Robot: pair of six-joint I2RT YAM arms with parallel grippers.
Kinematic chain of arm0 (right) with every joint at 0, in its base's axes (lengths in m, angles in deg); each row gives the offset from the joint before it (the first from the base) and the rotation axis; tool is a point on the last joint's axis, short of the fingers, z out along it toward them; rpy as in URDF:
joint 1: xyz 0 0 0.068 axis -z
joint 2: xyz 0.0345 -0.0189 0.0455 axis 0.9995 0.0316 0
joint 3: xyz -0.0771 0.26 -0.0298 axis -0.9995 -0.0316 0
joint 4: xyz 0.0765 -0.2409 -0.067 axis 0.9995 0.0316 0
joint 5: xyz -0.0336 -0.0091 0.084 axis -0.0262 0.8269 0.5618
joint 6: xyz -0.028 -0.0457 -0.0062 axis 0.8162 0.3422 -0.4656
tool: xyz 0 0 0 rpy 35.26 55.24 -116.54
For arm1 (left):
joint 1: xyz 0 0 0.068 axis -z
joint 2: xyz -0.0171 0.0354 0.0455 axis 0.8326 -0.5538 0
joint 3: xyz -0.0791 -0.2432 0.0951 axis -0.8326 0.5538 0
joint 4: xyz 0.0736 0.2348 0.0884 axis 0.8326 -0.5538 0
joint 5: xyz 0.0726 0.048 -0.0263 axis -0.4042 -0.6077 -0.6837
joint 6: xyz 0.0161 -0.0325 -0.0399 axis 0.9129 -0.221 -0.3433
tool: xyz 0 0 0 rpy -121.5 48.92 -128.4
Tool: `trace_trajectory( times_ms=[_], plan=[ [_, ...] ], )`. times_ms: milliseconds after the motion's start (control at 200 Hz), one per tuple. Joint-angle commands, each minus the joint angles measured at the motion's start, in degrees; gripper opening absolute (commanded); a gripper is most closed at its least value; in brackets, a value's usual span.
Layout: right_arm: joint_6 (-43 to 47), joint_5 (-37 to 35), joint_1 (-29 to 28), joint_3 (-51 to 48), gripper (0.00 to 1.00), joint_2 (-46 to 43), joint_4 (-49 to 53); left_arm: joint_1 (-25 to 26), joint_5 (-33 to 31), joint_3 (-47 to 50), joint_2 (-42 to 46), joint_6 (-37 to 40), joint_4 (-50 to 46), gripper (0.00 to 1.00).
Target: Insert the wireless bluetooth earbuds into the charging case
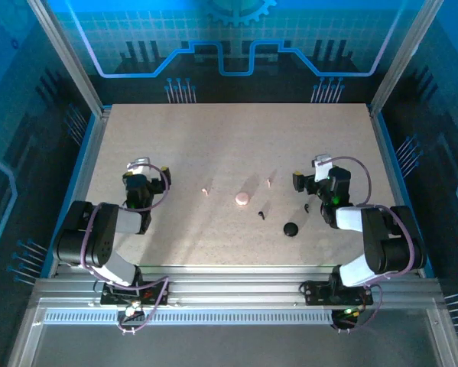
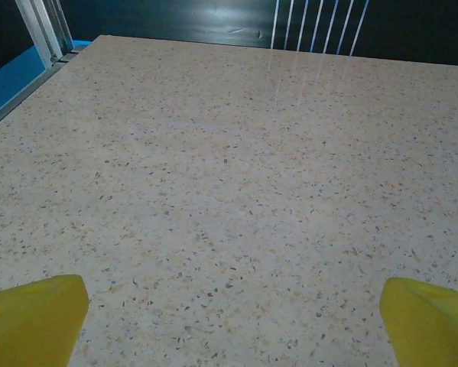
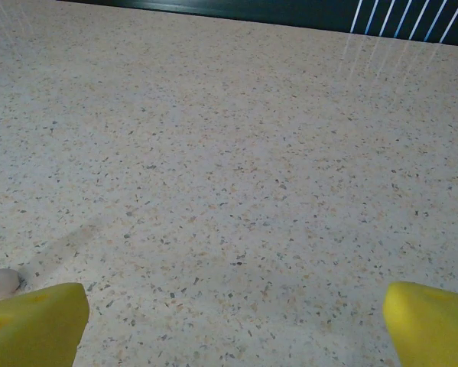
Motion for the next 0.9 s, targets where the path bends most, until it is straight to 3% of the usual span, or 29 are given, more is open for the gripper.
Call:
trace_trajectory(
  times_ms=[0, 580, 645, 735, 895],
  plan=[
    [0.1, -0.19, -0.49, 0.74, 1.0, 0.25, -0.17, -0.07, 0.85, -0.56, 0.57, -0.37, -0.05, 0.99],
    [0.02, -0.12, -0.34, 0.78, 1.0, 0.25, -0.17, -0.07, 0.93, -0.62, 0.52, -0.29, -0.1, 0.99],
    [-0.38, -0.22, -0.08, 0.91, 1.0, 0.25, 0.07, -0.07, 3.56, -1.1, 0.48, 0.71, -1.11, 0.99],
    [-0.42, -0.03, 0.02, 0.93, 1.0, 0.25, 0.16, -0.48, 11.8, -1.94, 0.66, 2.78, -2.77, 0.99],
    [-0.43, 0.0, 0.02, 0.97, 1.0, 0.25, 0.09, -0.68, 12.09, -1.88, 0.68, 2.71, -2.8, 0.99]
  ],
)
